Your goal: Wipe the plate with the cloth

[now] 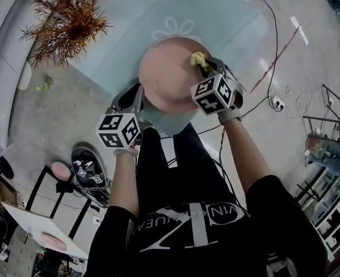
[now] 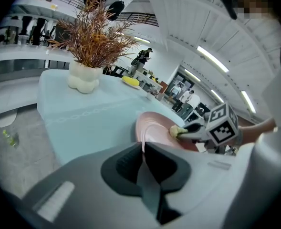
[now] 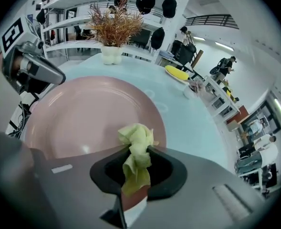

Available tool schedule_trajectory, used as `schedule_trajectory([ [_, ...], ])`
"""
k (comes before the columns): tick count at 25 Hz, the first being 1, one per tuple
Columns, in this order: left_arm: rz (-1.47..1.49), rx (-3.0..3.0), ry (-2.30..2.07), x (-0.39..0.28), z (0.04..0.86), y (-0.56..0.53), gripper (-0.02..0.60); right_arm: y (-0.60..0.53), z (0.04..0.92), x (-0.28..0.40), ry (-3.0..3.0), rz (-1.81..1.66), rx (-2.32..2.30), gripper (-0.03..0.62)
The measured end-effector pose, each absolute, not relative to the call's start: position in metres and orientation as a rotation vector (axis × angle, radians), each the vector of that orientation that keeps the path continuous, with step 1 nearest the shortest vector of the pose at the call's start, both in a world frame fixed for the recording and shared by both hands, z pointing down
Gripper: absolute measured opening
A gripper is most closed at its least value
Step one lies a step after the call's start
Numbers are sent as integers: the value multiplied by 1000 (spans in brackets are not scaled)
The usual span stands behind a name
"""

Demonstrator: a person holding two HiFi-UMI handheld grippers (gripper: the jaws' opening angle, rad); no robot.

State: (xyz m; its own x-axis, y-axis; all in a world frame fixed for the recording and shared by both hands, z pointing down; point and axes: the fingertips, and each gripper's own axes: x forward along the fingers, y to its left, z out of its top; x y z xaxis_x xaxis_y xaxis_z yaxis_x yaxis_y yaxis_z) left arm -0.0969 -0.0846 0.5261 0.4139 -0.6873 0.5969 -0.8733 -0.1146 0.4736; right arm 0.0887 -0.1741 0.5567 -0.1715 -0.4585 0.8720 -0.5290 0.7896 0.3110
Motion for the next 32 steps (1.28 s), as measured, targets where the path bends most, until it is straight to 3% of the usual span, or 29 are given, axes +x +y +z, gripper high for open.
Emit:
schedule_trajectory([
  [15, 255, 1837, -1299, -97, 527, -84, 0, -90, 560, 92, -1815, 331, 649, 77],
  [32, 241, 1811, -1293, -98, 526, -85, 0, -44, 560, 14, -1911, 326, 401, 80],
])
